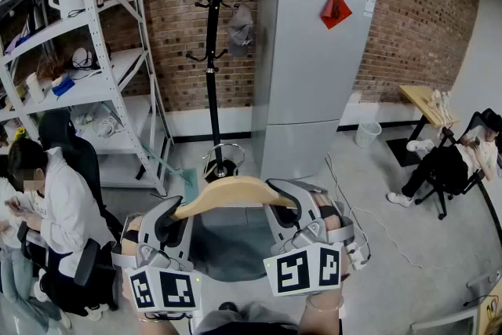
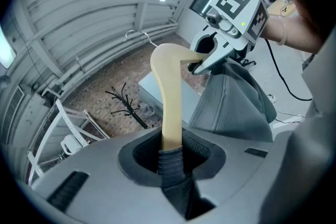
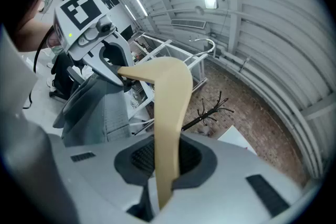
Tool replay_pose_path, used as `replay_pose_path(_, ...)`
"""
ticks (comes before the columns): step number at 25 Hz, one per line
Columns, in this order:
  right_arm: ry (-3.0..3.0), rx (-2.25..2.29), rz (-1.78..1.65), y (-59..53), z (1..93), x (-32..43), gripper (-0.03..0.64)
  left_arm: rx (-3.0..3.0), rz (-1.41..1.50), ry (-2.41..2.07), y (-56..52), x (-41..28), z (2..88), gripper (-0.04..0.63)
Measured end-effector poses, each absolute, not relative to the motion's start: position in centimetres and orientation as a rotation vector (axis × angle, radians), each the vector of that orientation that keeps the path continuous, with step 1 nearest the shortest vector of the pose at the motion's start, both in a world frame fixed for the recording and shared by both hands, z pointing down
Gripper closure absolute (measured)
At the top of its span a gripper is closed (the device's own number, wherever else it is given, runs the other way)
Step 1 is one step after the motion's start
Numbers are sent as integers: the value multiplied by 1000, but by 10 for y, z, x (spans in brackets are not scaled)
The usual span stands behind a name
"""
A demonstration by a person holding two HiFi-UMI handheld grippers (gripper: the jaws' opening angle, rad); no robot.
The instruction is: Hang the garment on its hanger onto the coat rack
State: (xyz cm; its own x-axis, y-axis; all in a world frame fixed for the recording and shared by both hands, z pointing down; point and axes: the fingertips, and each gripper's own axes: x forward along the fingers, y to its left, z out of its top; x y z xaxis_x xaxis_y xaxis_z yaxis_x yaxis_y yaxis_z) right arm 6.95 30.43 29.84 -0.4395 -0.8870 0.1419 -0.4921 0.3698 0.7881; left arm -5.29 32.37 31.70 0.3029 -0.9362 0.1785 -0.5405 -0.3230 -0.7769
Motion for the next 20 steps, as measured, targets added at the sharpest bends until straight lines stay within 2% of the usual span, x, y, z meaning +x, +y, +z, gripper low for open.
replay_pose_path(20, -1986, 1191, -890, 276, 318, 14, 558, -2034, -873, 1243, 289, -105, 341, 511)
